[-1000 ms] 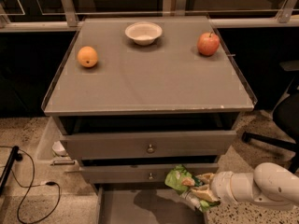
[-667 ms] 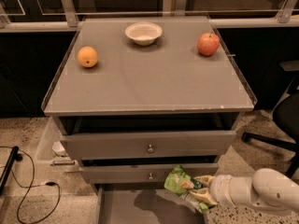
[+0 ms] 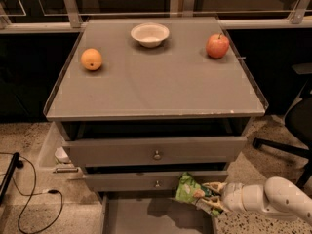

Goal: Place green rice chip bag into bottom drawer

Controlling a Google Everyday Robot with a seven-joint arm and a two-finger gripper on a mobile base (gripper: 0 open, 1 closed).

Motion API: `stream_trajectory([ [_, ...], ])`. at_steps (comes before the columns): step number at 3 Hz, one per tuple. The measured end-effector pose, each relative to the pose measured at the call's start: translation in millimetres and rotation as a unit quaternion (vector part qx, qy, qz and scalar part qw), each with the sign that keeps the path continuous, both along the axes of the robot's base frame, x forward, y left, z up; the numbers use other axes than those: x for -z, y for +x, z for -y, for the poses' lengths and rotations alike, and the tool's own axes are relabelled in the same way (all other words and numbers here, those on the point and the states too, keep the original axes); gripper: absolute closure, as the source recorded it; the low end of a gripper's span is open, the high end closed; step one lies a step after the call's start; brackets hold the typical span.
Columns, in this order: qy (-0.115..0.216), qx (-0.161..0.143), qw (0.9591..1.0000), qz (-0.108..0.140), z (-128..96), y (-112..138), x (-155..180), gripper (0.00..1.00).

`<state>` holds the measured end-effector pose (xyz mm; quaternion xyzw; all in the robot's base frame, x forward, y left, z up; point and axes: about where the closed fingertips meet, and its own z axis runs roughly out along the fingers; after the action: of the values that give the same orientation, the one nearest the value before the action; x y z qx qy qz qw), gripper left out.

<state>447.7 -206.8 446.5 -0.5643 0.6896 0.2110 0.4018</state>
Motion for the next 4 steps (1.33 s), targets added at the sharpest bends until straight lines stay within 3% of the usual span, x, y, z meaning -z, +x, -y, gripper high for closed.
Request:
stream_trajectory([
  [1,0.0,0.0,1.0,0.0,-0.3,-0.2,0.1,1.0],
  [2,-0.001,-0.009,0.9998,-0.018,-12.3,-3.3,19.8,1.0],
  [3,-0.015,-0.027,0.999,-0.032,-32.3,-13.4,73.3,1.0],
  [4,-0.026,-0.047,0.9985,-0.011,-50.5,-19.0,124.8,1.0],
])
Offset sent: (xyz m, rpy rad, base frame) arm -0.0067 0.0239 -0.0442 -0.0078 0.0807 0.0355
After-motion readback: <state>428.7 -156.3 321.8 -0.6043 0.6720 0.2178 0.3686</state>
